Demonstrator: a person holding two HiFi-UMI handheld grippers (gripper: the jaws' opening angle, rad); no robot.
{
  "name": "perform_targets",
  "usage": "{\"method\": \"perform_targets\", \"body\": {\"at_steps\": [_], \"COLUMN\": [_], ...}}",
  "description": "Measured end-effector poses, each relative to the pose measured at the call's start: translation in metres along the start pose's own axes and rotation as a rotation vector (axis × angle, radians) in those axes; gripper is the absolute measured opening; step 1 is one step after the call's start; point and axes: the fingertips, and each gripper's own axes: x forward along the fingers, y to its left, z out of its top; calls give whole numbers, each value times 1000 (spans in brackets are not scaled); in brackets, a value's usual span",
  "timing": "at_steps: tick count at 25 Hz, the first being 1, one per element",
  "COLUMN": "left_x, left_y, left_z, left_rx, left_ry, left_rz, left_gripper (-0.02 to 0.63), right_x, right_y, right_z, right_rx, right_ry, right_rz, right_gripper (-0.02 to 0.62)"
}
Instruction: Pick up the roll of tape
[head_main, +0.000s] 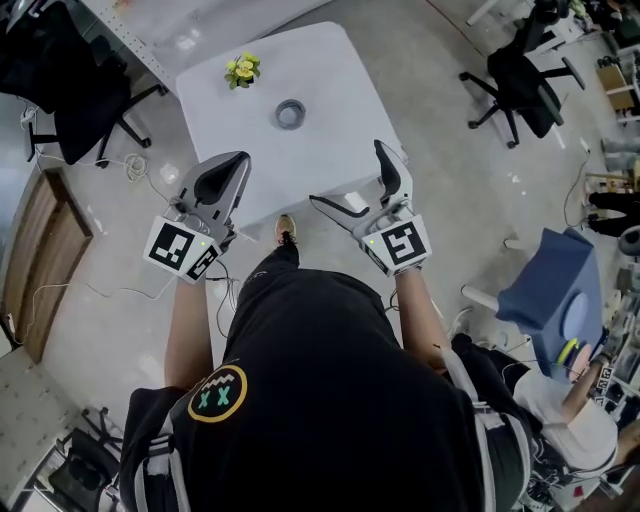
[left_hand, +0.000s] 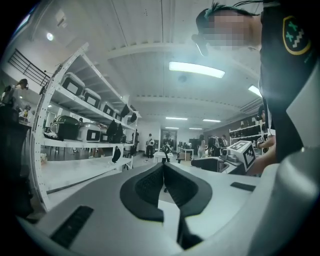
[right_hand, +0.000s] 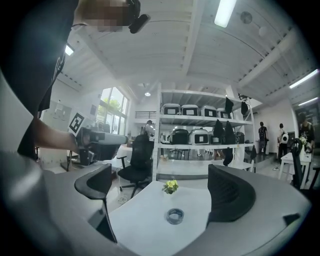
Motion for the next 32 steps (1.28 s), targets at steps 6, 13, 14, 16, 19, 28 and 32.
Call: {"method": "perform_targets", "body": {"at_steps": [6,13,14,16,19,28,32], "left_x": [13,25,27,32,41,66,71], "left_y": [40,66,67,70,72,64,67], "left_z": [0,0,-1,-1,4,19,19], "left_rx": [-19,-21,-21,-16,-11,18,22], "left_ry": [-2,-3,-2,4,3,-9,-9], "left_rz": [-26,-21,-15,-2,30,69,81], "left_gripper": [20,18,18,18,20,20,18], "right_x": [34,55,57,60,65,95,122], "right_y": [-12,-18,-21,-27,-37,-75,-89], "right_z": [4,4,4,4,7,26,33], "right_rx": [5,4,5,7,1,-37,-48], "right_ry": [16,23,24,17,-1,-65,-88], "right_rz": [-31,-25,-21,-8,17,56,61], "right_gripper": [600,598,600,598,598,598,598]}}
